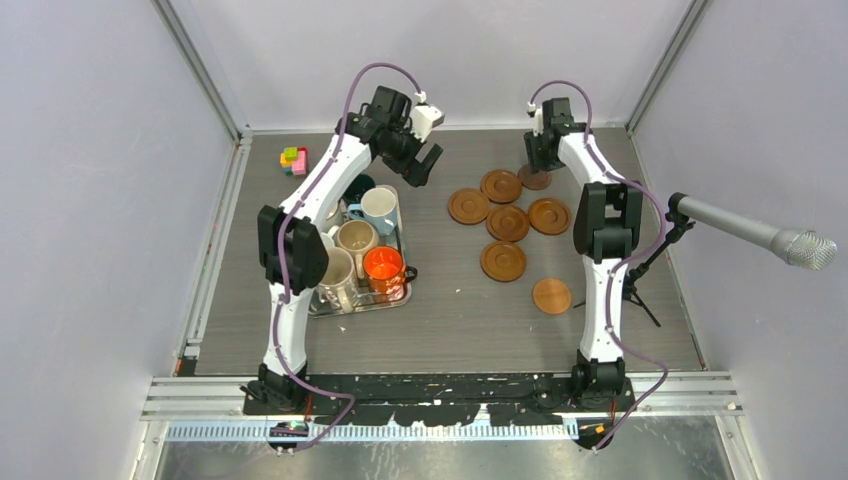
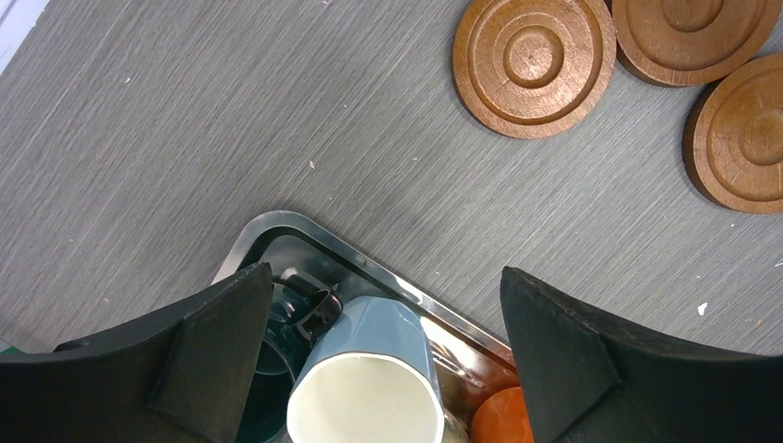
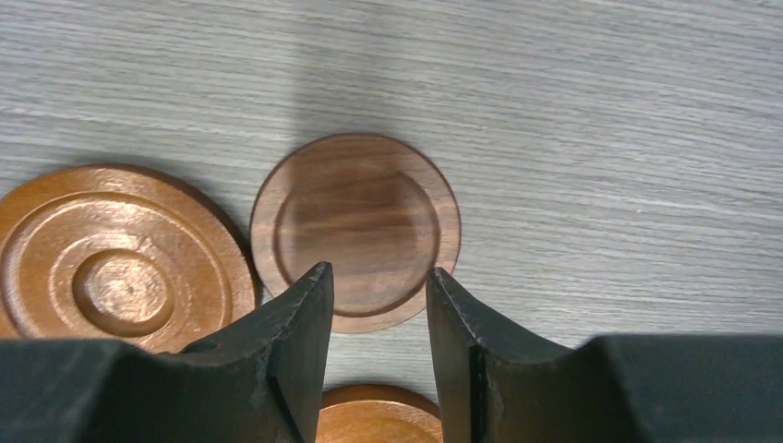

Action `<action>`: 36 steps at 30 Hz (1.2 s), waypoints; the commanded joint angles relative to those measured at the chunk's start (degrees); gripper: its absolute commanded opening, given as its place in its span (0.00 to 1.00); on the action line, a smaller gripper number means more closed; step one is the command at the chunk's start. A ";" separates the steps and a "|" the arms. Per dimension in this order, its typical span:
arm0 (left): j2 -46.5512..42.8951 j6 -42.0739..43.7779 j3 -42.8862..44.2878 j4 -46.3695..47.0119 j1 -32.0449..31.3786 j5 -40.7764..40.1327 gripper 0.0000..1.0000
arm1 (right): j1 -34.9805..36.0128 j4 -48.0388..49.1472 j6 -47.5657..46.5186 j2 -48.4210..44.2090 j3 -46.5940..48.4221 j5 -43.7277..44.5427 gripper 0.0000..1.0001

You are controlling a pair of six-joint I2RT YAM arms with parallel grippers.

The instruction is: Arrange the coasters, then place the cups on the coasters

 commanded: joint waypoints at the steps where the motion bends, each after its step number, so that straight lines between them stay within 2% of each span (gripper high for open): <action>1: -0.71 0.03 0.33 1.66 0.16 -0.53 0.95 | 0.58 2.69 -2.99 0.63 -0.91 5.89 0.45; 12: 1.35 -0.97 1.85 1.62 0.16 0.15 0.95 | 0.56 -4.29 -6.95 -2.12 -6.81 2.08 0.41; 24: 3.10 -2.06 1.66 2.49 -0.52 1.77 0.95 | 1.30 -9.67 -9.97 -15.45 -26.85 -10.02 0.39; 36: 3.55 -5.80 -1.06 3.38 -1.90 4.40 0.93 | 7.30 -10.68 -12.55 -23.14 -38.20 -20.45 0.37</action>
